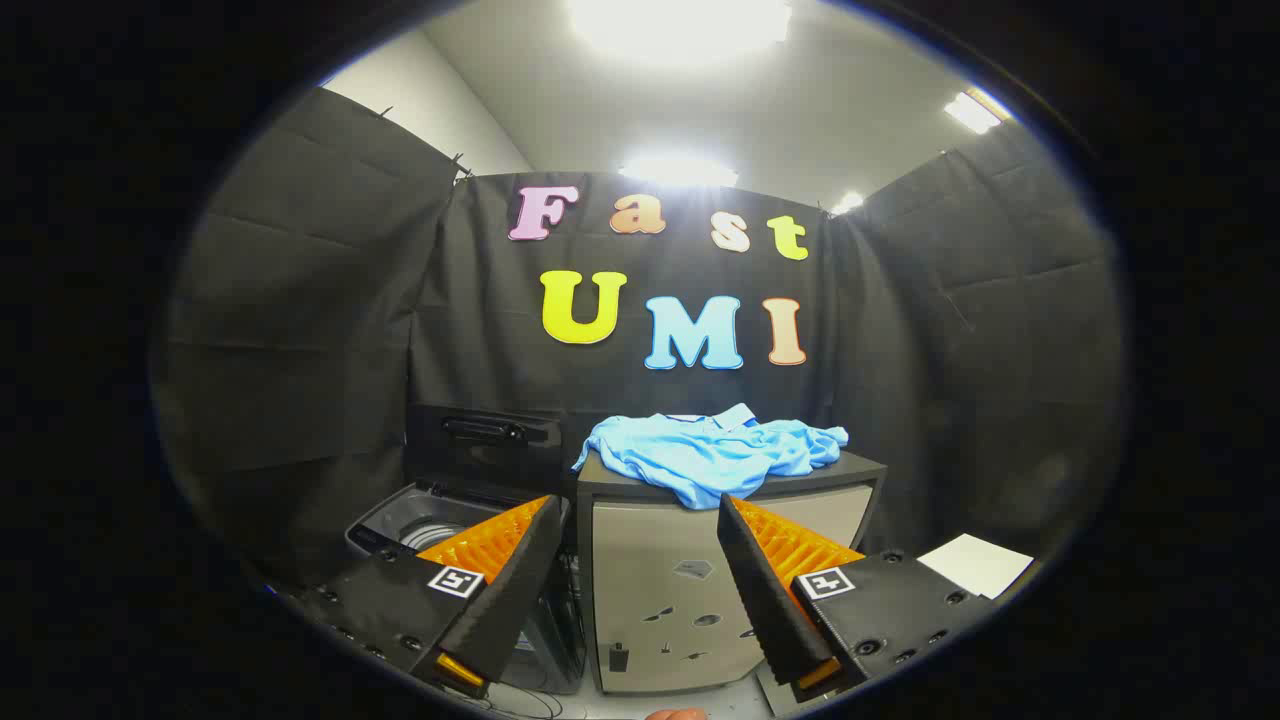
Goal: Put the clothes into the washing machine and then close the washing machine lid.
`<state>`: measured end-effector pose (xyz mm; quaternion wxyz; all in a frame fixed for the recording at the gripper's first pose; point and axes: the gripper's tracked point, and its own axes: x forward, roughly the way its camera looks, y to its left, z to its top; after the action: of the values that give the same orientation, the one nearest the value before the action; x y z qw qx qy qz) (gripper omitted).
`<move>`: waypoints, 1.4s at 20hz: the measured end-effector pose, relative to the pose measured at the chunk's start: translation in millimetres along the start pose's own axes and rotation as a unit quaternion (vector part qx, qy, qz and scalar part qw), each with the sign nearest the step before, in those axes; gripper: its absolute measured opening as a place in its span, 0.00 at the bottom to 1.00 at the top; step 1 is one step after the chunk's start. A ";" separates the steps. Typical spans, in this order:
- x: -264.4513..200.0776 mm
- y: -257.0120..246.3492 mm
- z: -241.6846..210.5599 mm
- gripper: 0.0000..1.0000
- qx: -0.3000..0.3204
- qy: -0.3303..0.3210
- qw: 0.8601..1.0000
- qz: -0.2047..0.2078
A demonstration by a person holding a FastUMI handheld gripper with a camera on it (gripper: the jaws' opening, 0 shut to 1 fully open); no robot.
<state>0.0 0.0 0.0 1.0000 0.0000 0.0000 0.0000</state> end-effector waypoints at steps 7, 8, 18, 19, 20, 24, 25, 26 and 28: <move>4.2 3.9 2.2 0.98 -0.008 -0.004 1.000 0.003; 4.8 4.8 1.6 0.98 -0.008 -0.002 1.000 0.003; 6.9 4.7 2.3 0.98 -0.013 0.000 1.000 0.003; 7.6 3.6 2.4 0.98 -0.012 0.000 1.000 0.002; 8.0 2.9 2.4 0.98 -0.012 0.001 1.000 0.001; 11.9 1.9 0.4 0.98 -0.011 0.005 1.000 0.000; 12.2 2.1 0.7 0.98 -0.011 0.005 1.000 0.000; 13.7 1.8 0.5 0.98 -0.012 0.006 1.000 0.000; 14.6 3.1 1.0 0.98 -0.012 0.006 1.000 0.001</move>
<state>14.6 3.1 1.0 0.9999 -0.0125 0.0062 0.0012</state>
